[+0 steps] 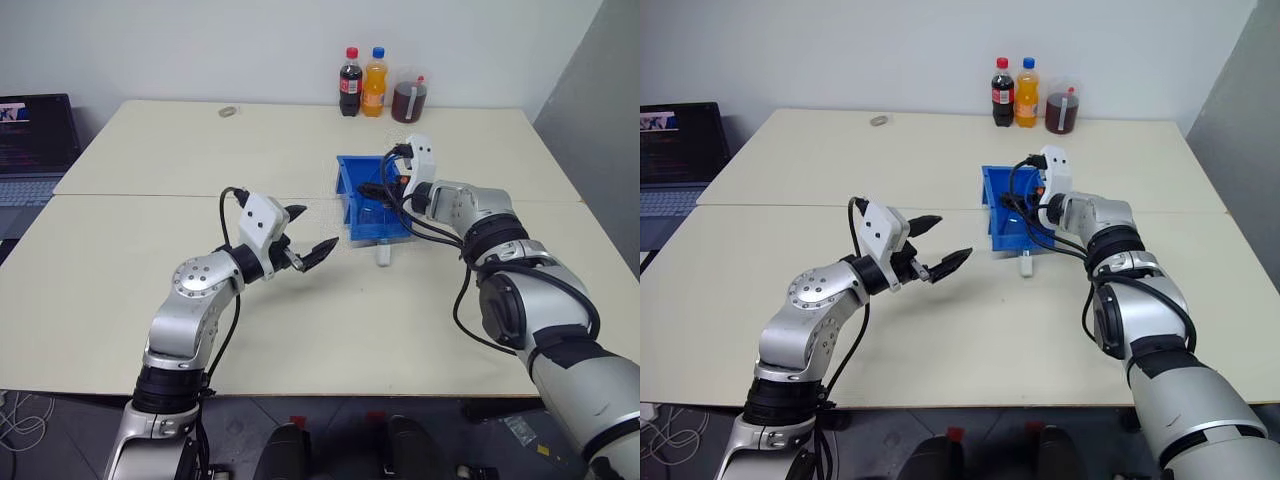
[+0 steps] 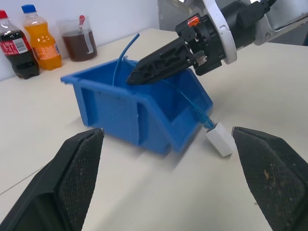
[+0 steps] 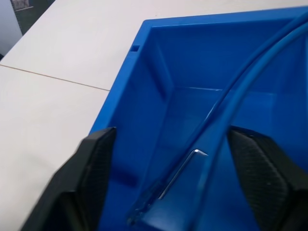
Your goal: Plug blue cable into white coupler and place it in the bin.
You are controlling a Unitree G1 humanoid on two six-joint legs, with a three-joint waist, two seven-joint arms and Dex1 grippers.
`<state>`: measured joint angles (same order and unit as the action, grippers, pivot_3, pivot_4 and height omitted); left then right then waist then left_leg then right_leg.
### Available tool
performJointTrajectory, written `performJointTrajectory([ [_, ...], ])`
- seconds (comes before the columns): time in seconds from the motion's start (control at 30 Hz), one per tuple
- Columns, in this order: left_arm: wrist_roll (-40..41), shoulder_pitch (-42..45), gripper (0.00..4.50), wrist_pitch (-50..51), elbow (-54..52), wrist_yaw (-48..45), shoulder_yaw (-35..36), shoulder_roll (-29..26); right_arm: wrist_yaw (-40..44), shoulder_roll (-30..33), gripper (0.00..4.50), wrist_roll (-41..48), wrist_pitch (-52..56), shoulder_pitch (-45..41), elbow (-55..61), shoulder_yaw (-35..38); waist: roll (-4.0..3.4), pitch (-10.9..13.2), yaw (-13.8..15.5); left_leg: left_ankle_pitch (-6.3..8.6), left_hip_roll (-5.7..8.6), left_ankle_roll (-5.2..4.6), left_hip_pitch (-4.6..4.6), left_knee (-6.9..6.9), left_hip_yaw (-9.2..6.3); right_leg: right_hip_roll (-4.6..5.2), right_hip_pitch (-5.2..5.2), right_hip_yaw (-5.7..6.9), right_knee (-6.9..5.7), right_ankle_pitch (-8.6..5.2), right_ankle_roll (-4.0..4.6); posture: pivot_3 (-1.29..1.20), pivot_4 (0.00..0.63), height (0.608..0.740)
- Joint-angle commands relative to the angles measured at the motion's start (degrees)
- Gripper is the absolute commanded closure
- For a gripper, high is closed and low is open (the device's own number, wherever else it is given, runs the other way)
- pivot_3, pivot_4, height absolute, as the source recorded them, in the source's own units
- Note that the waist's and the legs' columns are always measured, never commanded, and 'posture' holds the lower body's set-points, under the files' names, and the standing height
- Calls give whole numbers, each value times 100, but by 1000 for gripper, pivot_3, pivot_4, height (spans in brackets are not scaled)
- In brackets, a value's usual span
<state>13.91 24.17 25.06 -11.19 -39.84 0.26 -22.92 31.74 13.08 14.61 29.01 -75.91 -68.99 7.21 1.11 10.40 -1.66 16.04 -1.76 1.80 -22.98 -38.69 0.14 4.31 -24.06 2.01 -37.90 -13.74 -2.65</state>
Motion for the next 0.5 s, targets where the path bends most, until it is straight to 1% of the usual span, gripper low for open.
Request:
performJointTrajectory([
  [0.03,62,123,0,-82,-103,29,-77,9,136,87,17,-74,-170,-270,130,72,0,0,-1,0,0,0,0,0,0,0,0,0,0,0,0,0,150,740],
  [0.2,88,188,0,-144,-12,-27,-109,-21,332,171,17,-156,-93,-193,433,-25,0,0,2,0,0,0,0,0,0,0,0,0,1,0,0,0,150,740],
  [0.3,71,225,0,-238,54,-76,-130,-42,482,247,17,-203,70,-73,870,-107,-1,1,2,0,0,0,0,0,0,0,0,0,1,0,0,0,150,740],
  [0.4,17,282,0,-351,123,-105,-139,-64,696,408,17,-268,340,236,1710,-300,-1,1,3,0,0,0,-1,0,0,0,-1,0,2,0,0,0,150,740],
  [0.5,-47,341,0,-521,199,-187,-163,-144,835,732,17,-256,808,817,3180,-502,-1,1,16,0,0,0,-1,1,-3,0,1,2,3,0,0,0,150,740],
])
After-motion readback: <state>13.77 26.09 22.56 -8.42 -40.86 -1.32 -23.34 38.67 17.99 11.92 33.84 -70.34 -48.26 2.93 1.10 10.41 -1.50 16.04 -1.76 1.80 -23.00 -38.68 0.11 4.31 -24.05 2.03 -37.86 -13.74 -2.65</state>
